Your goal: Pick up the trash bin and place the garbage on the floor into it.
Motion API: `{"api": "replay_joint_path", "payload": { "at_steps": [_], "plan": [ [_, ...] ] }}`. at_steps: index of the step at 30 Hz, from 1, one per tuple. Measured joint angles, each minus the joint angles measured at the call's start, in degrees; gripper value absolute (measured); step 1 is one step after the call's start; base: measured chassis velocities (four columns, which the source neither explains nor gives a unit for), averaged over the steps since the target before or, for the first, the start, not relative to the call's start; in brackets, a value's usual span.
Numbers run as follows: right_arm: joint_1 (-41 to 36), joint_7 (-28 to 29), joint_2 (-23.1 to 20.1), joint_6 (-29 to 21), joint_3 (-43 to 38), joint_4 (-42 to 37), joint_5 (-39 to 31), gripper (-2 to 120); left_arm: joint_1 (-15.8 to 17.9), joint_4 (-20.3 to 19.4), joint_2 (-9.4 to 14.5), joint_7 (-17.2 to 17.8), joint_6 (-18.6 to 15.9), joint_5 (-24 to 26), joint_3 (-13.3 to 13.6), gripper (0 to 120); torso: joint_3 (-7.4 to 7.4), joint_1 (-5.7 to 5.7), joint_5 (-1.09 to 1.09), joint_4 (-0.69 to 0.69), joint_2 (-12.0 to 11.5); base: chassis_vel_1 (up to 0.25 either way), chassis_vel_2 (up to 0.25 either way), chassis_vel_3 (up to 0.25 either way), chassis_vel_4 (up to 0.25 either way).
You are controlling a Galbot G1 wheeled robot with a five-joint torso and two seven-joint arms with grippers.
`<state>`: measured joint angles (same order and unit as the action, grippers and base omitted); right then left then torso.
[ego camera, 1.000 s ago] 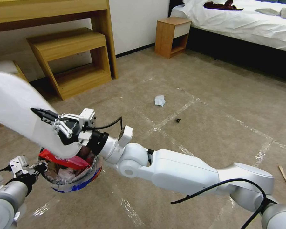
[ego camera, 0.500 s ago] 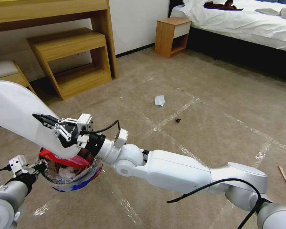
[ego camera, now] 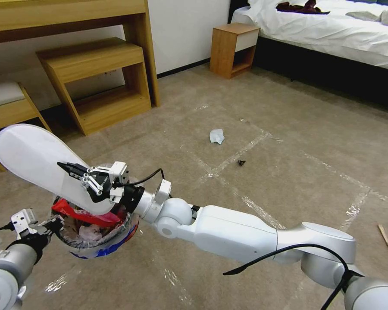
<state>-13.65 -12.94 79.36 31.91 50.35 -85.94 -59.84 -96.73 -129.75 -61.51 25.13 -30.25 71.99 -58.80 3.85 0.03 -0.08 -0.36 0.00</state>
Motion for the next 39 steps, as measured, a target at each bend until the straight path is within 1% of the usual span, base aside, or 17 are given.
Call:
{"api": "replay_joint_path", "payload": {
  "at_steps": [3, 29, 39],
  "plan": [
    [-0.1, -0.3, 0.4, 0.6, 0.5, 1.5, 0.3, 0, 0.0, 0.0, -0.1, 0.0, 0.0, 0.1, 0.0, 1, 0.0, 0.0, 0.0, 0.0, 0.0, 0.0, 0.0, 0.0, 0.0],
    [-1.0, -0.4, 2.9, 1.9, 4.0, 6.0, 2.2, 0, 0.2, -0.2, -0.5, 0.0, 0.2, 0.1, -0.1, 1, 0.0, 0.0, 0.0, 0.0, 0.0, 0.0, 0.0, 0.0, 0.0],
    [-0.9, -1.1, 4.9, 3.1, 4.8, 10.2, 3.2, 0, 0.3, 0.0, -0.8, -0.2, 0.4, -0.2, 0.2, 1, 0.0, -0.01, 0.0, 0.0, 0.0, 0.0, 0.0, 0.0, 0.0]
  ]
}}
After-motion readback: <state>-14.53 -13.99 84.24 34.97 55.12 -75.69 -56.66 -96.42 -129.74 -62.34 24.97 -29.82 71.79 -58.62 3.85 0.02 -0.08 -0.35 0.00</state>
